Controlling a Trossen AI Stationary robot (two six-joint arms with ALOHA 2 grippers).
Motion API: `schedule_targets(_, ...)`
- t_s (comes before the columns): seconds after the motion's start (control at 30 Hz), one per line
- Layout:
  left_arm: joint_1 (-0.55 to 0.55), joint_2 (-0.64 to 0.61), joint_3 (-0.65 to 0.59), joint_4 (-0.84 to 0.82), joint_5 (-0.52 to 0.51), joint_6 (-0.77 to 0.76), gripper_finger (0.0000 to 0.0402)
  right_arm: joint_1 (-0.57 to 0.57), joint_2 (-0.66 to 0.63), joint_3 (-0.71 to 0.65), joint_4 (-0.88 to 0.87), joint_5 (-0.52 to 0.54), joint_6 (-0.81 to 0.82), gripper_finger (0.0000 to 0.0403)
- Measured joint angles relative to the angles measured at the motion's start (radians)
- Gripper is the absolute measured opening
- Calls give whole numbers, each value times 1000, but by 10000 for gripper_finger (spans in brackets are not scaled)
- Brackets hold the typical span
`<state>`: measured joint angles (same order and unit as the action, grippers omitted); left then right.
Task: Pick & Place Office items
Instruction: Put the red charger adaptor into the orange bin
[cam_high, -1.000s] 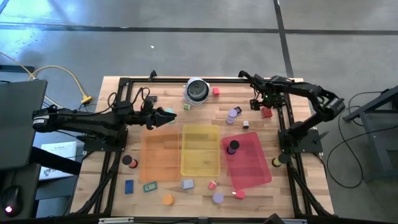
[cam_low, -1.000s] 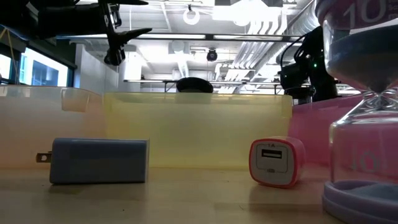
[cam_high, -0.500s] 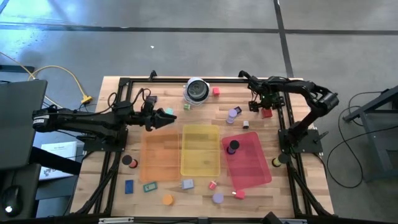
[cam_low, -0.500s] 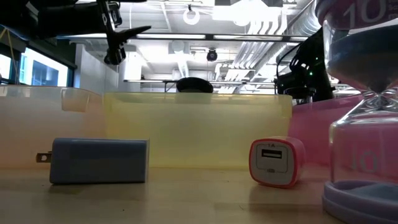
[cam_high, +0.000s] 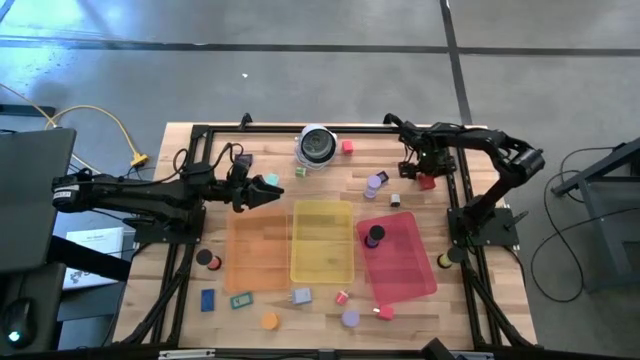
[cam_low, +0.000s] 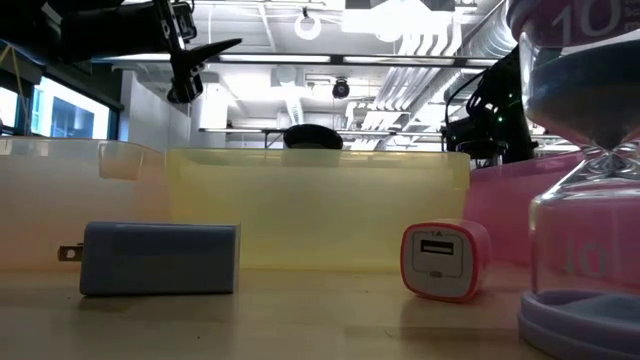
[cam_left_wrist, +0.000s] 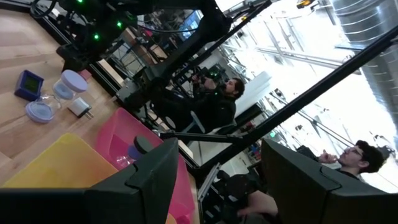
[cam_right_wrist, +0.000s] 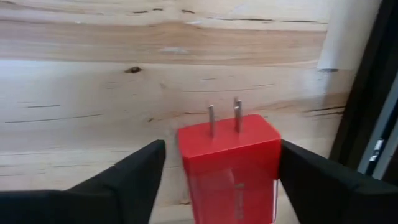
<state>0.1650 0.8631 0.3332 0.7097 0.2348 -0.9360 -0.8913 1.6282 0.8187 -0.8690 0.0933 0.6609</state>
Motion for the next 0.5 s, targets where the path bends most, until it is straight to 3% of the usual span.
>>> schedule_targets(0.17,0,0,0,0,0,-4,224,0,0,-1,2,-2,0,200)
schedule_targets(0.4,0,0,0,0,-1,-5,224,0,-10,-1,-17,-6,-51,200)
schedule_targets(0.5,0,0,0,0,-1,-6,224,-14,-40,-7,-51,-61,-107,200)
